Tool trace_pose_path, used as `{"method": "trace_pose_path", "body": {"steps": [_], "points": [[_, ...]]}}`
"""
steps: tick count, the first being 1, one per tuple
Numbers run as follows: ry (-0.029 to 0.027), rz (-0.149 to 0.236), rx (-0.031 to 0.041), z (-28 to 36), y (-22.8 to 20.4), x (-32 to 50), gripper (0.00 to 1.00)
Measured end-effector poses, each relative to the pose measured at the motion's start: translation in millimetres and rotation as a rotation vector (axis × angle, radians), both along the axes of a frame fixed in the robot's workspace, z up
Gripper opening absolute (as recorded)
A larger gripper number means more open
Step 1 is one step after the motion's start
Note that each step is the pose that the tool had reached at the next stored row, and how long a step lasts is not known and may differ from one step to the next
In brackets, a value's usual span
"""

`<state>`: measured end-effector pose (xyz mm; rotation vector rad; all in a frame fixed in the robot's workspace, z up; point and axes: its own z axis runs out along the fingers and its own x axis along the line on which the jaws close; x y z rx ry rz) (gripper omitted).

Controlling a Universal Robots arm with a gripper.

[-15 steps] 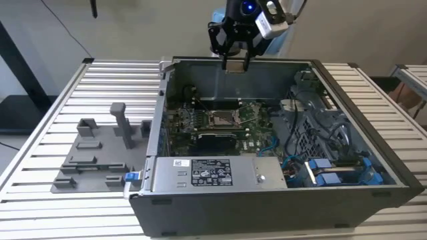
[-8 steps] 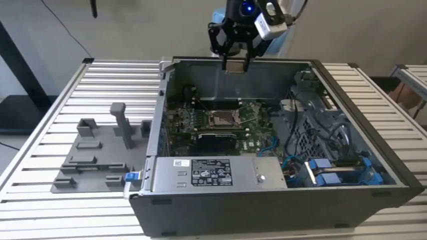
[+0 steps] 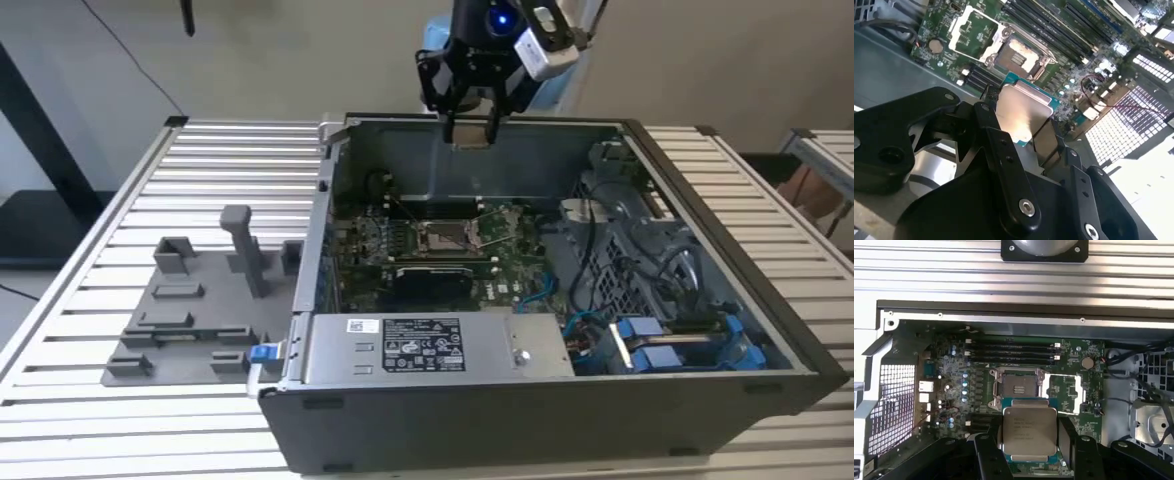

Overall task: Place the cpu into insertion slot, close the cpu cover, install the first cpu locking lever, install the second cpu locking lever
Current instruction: 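Place the cpu into insertion slot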

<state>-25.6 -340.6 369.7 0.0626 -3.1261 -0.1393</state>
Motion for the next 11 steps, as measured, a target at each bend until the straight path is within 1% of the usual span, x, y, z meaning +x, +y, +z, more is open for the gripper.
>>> {"method": "trace_pose_path", "body": {"steps": [3,7,11], "points": [[-0.0033,0.031,0.0002,-0.6,0.0,0.0,0.54],[-0.0086,0.063,0.0002,-1.6,0.4,0.0,0.54],[-0.013,0.079,0.0,-2.2,0.4,0.0,0.54]]}}
